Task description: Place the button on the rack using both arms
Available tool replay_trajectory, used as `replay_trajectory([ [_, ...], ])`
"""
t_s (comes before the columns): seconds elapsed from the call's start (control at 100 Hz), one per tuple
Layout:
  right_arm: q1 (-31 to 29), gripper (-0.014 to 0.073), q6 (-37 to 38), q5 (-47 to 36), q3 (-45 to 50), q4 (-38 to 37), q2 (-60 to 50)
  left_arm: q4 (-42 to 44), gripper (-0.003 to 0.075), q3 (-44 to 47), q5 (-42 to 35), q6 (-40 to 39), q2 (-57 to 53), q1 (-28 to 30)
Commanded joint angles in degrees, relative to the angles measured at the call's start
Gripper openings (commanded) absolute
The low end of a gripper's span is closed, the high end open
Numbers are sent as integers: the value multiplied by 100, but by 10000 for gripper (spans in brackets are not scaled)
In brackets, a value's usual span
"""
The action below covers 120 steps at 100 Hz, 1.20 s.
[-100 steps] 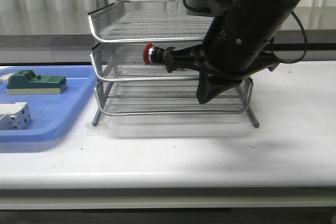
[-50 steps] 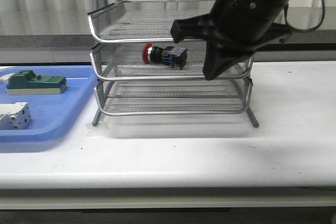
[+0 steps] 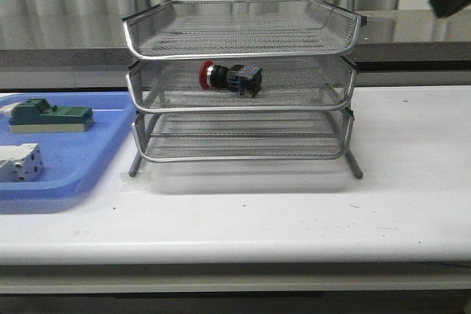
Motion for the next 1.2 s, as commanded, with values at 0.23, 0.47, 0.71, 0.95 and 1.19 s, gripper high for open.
replay_trajectory([
  [0.23,-891,-99,-5,-287,1115,-223,-2140,-76,-20,-148,-377,-38,51,7],
  [0.47,-1233,-99,-5,-326,1972,-224,-3799,-76,-20,-148,-377,-38,51,7],
  [0.71,-1267,-99,-5,-270,2448,-229,-4835,-76,-20,-148,-377,-38,51,7],
  [0.95,-1267,-99,-5,-80,2466,-229,-4915,-76,-20,-148,-377,-38,51,7],
  [1.19,-1267,-99,-5,-80,2466,-229,-4915,-76,-20,-148,-377,-38,51,7],
])
